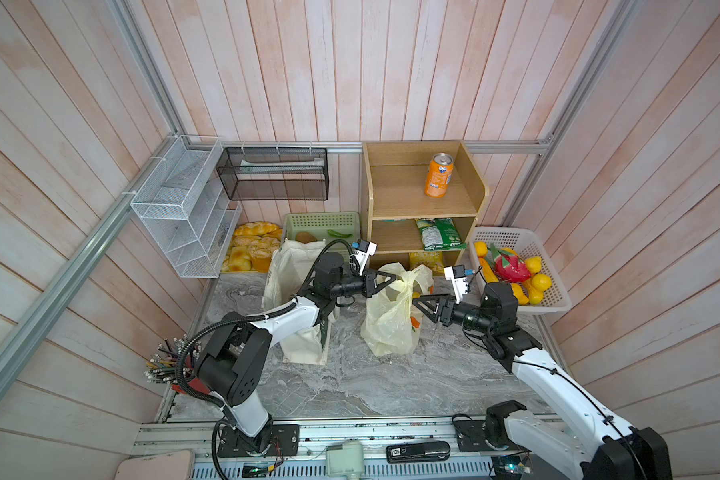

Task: Place the mixed food into the grocery bags and tie them

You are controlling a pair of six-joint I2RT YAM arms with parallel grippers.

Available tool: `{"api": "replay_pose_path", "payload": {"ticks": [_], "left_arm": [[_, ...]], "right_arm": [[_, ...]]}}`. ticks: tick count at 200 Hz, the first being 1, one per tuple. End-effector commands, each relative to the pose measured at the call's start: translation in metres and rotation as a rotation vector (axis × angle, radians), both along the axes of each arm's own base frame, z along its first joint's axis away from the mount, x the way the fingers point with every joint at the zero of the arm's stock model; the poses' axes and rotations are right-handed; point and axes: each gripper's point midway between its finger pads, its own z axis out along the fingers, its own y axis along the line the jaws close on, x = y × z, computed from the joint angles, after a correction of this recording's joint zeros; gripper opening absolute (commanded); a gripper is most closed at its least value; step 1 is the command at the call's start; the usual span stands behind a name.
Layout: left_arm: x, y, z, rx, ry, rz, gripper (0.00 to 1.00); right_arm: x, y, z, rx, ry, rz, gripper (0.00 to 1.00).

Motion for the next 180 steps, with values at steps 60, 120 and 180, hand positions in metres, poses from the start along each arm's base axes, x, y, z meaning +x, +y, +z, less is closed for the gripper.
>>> {"api": "replay_pose_path", "payload": {"ticks": [60, 120, 180], "left_arm": [[0.006, 0.002, 0.001, 0.001, -0.023, 0.012, 0.00], [0.005, 0.002, 0.002, -0.004, -0.024, 0.007, 0.00], [0.016, 0.019, 0.022, -0.030, -0.031, 0.053, 0.00]], "right_arm": [[0.012, 0.011, -0.023, -0.169, 0.020, -0.076, 0.61], [0.026, 0.011, -0.006, -0.171, -0.022, -0.111, 0.13], [0.037, -0.038, 0.005, -0.132, -0.037, -0.245, 0.00]]}}
